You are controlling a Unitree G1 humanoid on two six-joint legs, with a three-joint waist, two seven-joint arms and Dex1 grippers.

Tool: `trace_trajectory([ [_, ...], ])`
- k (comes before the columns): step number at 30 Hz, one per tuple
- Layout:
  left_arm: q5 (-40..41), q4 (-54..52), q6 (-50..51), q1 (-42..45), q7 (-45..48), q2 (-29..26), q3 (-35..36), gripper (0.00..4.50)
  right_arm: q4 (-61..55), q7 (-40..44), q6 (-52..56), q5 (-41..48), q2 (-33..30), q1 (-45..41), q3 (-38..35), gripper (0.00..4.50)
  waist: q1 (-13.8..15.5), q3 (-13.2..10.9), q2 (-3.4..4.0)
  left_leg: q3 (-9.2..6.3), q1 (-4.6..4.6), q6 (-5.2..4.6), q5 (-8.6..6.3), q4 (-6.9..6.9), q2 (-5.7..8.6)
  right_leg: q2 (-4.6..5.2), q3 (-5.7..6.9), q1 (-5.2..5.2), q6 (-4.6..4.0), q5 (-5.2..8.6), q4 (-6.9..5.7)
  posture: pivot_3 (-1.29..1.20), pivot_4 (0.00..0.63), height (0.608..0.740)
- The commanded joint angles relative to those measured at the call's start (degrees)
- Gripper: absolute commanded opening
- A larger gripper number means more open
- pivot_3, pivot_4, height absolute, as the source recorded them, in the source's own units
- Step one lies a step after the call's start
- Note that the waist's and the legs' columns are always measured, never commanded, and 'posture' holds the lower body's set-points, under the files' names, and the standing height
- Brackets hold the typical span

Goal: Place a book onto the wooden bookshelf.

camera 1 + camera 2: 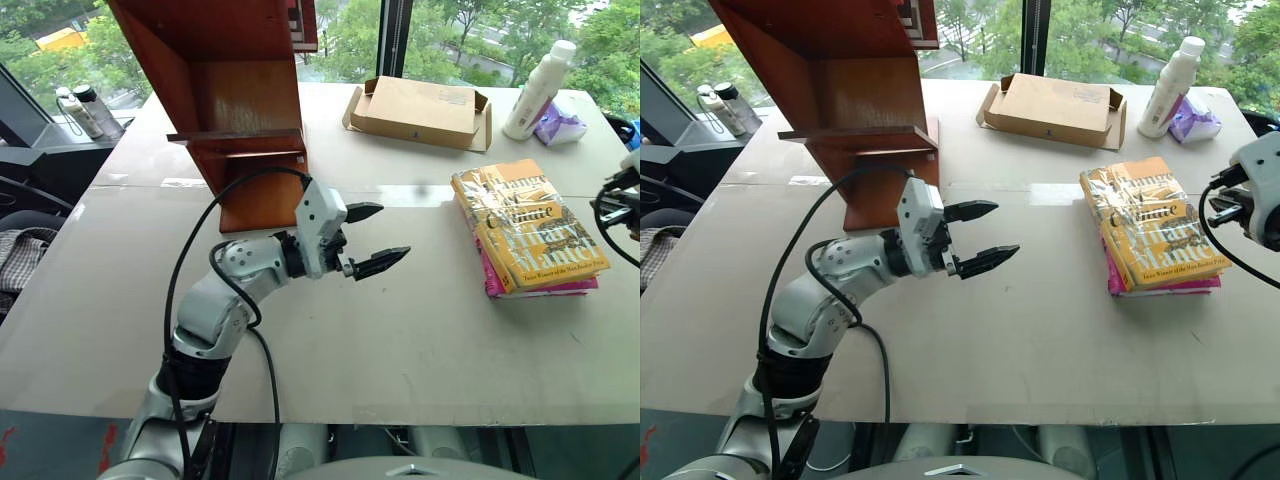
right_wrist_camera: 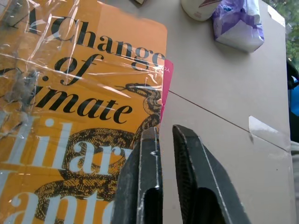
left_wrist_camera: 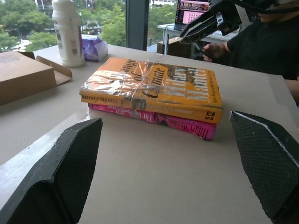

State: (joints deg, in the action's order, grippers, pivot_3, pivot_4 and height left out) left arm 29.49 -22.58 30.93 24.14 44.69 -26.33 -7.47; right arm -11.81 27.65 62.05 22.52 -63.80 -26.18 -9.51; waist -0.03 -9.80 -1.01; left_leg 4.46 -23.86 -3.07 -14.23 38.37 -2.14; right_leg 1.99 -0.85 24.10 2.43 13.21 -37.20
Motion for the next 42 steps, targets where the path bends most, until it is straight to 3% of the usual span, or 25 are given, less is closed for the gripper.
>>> trace_trajectory([
  [1,0.5,-3.5,-1.1,0.5,1.3,-1.7,1.4,4.5,1.4,-0.6,3.1,-2.7,-1.3,-4.8,2.9,0.1,0.0,0.0,0.0,0.0,-0.02,0.0,0.0,0.0,0.0,0.01,0.0,0.01,0.0,0.0,0.0,0.0,0.15,0.733],
  [6,-0.6,-3.6,-2.0,0.9,0.7,-0.7,0.0,4.5,3.9,2.1,2.1,-6.5,-4.7,-5.3,7.6,0.1,0.8,0.0,0.0,0.06,-0.05,-0.01,0.0,0.04,0.04,0.07,-0.01,-0.01,0.0,0.0,0.04,0.0,0.15,0.733],
  [13,-2.5,1.5,-5.1,3.1,2.7,3.4,-3.7,4.5,17.4,1.6,-0.8,-10.3,-0.3,-9.7,9.9,0.1,0.7,0.0,-0.01,0.1,-0.02,-0.01,0.0,0.06,0.04,0.03,-0.04,-0.01,0.01,-0.02,0.02,0.0,0.15,0.733],
  [18,-3.8,3.6,-7.0,3.8,3.5,5.6,-5.8,4.5,34.3,1.3,-9.5,-14.8,3.3,-12.3,11.6,0.1,0.7,0.0,-0.01,0.12,-0.02,-0.01,0.0,0.07,0.04,0.01,-0.06,0.0,0.02,-0.03,0.0,0.0,0.15,0.733],
  [23,-5.2,5.0,-8.3,3.8,3.0,7.6,-7.1,4.5,49.4,4.7,-17.0,-17.9,7.6,-17.7,13.6,0.1,0.4,0.0,0.01,0.17,-0.01,-0.01,0.0,0.06,0.05,0.0,-0.11,0.0,0.04,-0.03,0.02,0.0,0.15,0.733],
  [27,-5.3,4.4,-8.4,2.9,3.1,7.9,-6.7,4.5,54.7,9.4,-17.1,-18.3,10.5,-20.7,14.4,0.1,-0.5,0.0,0.02,0.17,0.01,-0.01,0.01,0.06,0.04,-0.02,-0.12,0.01,0.05,-0.04,-0.01,0.0,0.15,0.733],
  [34,-4.4,3.3,-6.7,3.0,2.2,6.6,-4.2,4.5,47.0,16.6,-10.6,-12.7,13.1,-20.1,11.0,0.1,-0.8,0.0,0.02,0.15,0.03,0.0,0.01,0.06,0.02,-0.02,-0.12,0.01,0.06,-0.05,-0.13,0.0,0.15,0.733],
  [42,-5.3,2.8,-6.9,-0.3,2.7,4.1,-3.8,4.5,30.2,19.1,-11.4,-8.8,17.1,-11.0,10.0,0.1,-0.7,0.0,0.02,0.1,0.07,0.0,0.01,0.09,0.01,-0.01,-0.07,0.01,0.06,-0.05,-0.27,0.0,0.15,0.733],
])
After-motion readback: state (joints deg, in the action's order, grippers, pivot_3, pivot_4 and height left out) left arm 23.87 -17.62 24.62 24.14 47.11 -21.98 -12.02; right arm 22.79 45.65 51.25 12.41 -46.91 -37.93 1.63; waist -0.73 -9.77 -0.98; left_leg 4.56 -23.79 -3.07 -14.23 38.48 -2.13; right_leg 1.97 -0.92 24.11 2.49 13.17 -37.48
